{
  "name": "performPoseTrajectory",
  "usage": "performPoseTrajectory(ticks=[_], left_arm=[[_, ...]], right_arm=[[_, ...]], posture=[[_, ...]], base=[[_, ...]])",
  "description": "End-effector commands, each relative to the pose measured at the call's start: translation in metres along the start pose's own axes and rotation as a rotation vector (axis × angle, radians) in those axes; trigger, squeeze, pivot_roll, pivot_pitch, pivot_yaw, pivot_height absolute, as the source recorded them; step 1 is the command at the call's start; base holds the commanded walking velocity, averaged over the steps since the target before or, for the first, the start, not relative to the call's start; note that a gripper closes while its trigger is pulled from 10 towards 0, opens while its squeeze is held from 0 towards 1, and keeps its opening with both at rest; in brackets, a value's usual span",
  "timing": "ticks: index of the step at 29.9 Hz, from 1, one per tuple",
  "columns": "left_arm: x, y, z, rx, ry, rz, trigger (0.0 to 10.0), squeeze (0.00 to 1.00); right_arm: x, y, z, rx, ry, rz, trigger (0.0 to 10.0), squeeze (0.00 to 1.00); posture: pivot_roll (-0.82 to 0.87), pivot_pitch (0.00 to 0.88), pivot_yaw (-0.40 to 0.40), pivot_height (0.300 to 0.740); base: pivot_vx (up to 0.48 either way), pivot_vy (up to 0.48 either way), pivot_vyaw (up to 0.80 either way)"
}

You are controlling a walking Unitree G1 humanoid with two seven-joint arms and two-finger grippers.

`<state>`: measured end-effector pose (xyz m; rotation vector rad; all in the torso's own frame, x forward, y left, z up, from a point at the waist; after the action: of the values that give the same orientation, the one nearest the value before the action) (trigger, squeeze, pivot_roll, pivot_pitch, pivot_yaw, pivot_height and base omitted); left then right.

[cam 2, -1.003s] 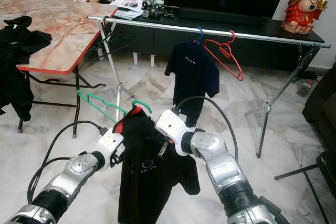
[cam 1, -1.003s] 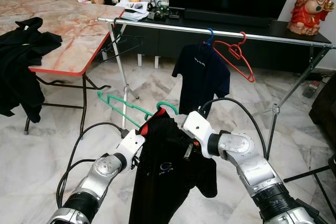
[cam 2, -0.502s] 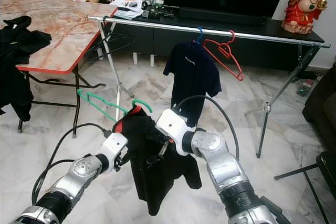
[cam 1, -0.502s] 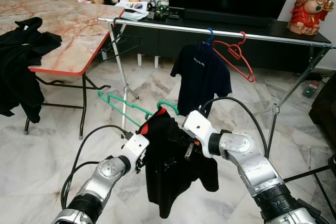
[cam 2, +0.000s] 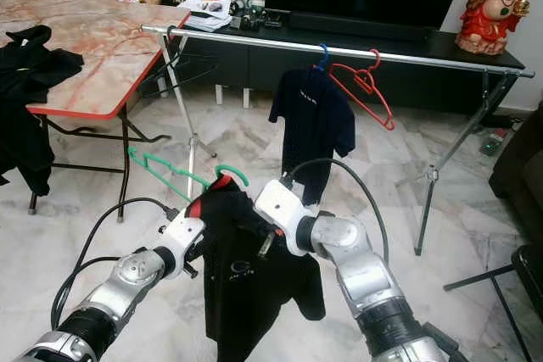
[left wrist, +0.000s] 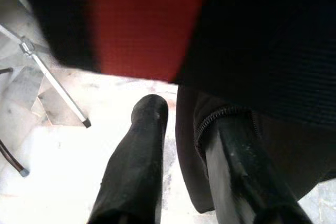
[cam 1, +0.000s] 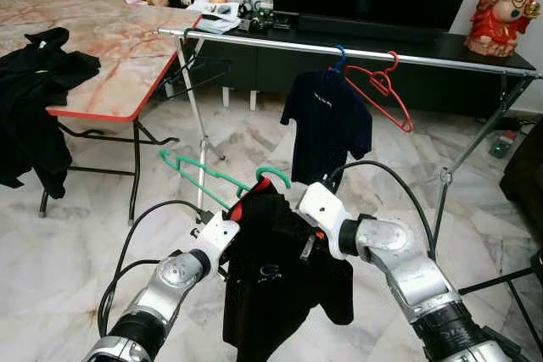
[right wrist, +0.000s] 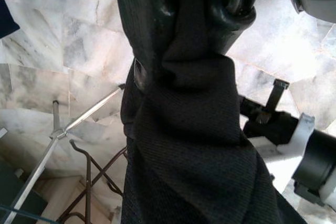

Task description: Hang hanger

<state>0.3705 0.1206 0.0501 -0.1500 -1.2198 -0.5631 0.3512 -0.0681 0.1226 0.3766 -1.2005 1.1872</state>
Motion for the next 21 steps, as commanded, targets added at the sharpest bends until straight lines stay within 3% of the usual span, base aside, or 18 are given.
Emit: performPoseTrajectory(ticks=[1, 21], left_arm=[[0.0016, 0.0015, -0.0007, 0.009, -0.006, 0.009, 0.0, 0.00], [0.0036, 0.0004, -0.0012, 0.003, -0.022, 0.027, 0.0, 0.00]], right_arm=[[0.0045, -0.0021, 0.0019, -0.008, -0.016, 0.011, 0.0, 0.00], [-0.0023, -0.0022, 0.0019, -0.012, 0.001, -0.002, 0.0, 0.00]], posture=[[0.00, 0.054, -0.070, 0.740], [0.00, 0.056, -0.067, 0.740]], base=[[0.000, 0.000, 0.00], [0.000, 0.000, 0.00]])
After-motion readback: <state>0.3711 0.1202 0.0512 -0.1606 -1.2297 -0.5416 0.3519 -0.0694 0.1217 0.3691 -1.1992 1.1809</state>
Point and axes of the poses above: a point about 5 cm out from each wrist's last joint towards the gripper, its own z axis pointing back from the gripper into the wrist, its own x axis along the axis of the wrist's last joint, y = z × x, the point moved 4 cm from there along -z, pointing out of the wrist towards the gripper, and after that the axes turned 7 degrees about z, right-handed, at the moved point
